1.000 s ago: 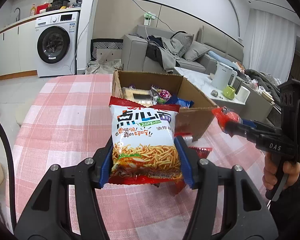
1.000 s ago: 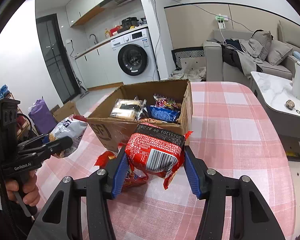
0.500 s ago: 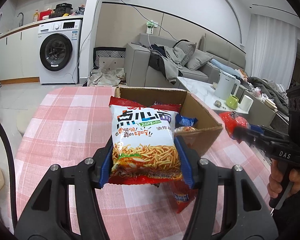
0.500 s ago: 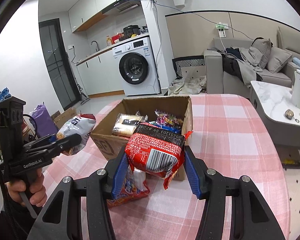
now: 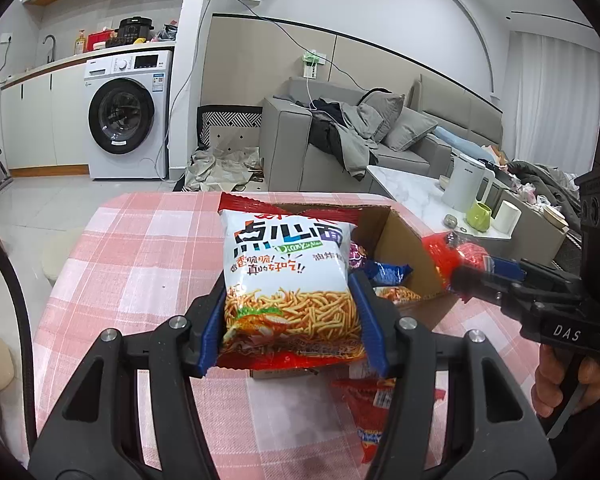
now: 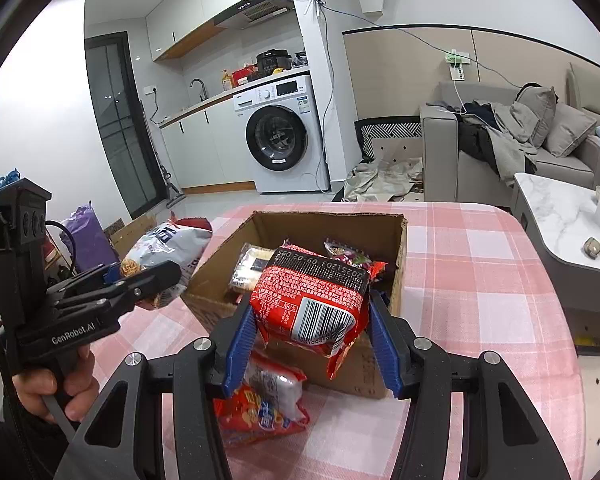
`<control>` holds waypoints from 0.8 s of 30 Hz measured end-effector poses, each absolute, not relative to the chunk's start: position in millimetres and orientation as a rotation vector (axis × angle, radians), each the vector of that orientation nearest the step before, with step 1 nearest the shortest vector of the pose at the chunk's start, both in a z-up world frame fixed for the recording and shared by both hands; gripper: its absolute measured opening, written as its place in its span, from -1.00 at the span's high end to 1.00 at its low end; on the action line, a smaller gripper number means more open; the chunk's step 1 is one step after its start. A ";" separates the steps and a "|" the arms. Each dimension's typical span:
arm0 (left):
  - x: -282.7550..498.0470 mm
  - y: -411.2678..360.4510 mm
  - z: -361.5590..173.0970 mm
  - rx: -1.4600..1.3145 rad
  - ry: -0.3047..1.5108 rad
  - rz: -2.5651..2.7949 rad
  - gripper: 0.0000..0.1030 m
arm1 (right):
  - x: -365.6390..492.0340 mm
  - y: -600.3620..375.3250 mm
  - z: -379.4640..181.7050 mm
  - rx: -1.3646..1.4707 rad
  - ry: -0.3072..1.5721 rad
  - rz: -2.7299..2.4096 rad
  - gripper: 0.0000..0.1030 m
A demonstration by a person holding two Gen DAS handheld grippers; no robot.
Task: Organize snacks
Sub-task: 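Lift both bags up and carry them over the box, then lower both bags into the box and open both tools to release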
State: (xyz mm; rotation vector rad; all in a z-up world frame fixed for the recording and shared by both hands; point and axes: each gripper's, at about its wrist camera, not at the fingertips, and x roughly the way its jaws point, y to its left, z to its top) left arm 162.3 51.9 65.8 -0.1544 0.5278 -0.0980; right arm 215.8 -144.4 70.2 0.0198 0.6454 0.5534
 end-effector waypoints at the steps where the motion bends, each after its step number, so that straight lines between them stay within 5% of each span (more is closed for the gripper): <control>1: 162.8 51.7 66.1 -0.152 0.525 -0.100 -0.05 | 218.1 -144.1 70.0 0.022 0.644 0.553 -0.05; 24: 235.9 30.8 52.6 -0.089 0.512 -0.106 -0.06 | 272.7 -139.3 56.1 0.108 0.701 0.542 -0.05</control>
